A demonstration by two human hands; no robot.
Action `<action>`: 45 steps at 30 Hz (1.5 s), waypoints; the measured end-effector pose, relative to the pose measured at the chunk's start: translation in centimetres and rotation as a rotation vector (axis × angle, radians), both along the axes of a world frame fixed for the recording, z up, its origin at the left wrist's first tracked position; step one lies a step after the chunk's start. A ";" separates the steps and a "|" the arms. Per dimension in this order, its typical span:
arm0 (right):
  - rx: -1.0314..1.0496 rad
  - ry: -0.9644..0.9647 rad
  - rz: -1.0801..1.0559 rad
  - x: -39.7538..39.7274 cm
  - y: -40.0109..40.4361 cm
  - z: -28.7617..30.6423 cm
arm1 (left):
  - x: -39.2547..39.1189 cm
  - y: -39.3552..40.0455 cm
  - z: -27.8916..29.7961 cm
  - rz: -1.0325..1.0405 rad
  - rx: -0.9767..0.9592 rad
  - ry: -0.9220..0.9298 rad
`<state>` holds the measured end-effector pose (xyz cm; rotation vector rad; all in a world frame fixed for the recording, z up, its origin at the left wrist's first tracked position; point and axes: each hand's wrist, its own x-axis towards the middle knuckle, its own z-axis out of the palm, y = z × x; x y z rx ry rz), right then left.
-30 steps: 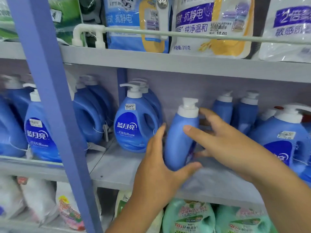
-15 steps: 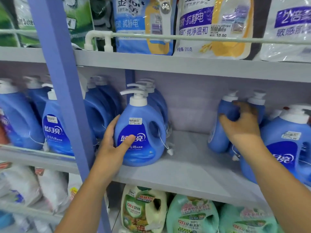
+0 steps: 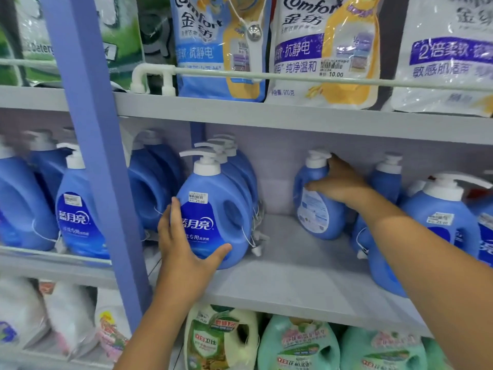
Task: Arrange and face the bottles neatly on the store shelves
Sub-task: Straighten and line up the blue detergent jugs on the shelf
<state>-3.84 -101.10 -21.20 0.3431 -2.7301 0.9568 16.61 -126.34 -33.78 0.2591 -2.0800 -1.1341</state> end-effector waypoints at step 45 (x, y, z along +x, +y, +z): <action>0.211 0.161 -0.086 1.9 -2.8 -2.5 | 1.1 3.5 1.1 0.114 -0.273 0.413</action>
